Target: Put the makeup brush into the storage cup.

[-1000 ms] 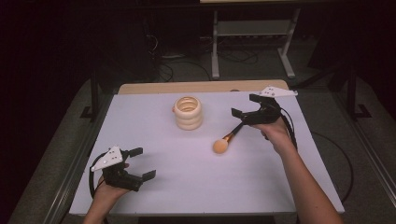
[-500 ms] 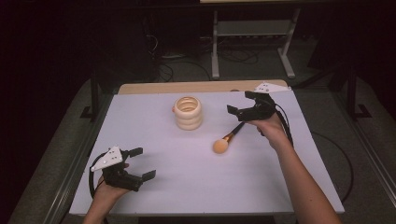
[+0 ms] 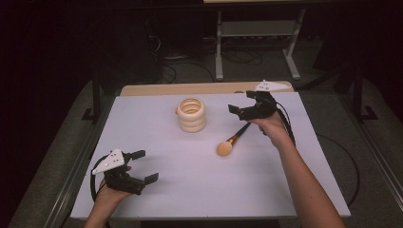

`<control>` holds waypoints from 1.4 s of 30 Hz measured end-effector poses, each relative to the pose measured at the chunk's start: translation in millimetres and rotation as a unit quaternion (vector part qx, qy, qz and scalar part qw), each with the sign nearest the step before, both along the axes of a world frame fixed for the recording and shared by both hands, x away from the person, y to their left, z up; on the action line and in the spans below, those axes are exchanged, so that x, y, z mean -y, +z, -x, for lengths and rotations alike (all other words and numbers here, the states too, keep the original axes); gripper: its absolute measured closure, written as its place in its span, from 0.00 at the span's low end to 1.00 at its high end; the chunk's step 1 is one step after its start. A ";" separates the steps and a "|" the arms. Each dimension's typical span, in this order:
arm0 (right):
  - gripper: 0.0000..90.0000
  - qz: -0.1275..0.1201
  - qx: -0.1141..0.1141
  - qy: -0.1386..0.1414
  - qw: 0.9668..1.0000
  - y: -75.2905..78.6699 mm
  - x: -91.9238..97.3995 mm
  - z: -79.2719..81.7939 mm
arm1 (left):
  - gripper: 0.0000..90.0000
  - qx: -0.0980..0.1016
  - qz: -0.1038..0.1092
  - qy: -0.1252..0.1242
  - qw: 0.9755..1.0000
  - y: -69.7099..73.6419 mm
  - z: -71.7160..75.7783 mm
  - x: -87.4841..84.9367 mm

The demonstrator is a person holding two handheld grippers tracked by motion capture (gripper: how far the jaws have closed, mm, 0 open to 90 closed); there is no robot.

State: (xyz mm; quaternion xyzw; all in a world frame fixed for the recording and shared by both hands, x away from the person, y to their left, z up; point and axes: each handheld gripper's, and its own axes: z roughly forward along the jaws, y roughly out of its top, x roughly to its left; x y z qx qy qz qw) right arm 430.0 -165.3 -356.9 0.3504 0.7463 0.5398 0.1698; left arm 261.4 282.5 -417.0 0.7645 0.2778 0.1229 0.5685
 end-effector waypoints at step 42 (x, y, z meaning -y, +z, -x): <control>0.12 0.140 -0.067 0.086 0.984 8.2 -13.9 -19.7 | 0.00 -0.001 0.002 -0.002 1.000 -0.1 0.3 0.6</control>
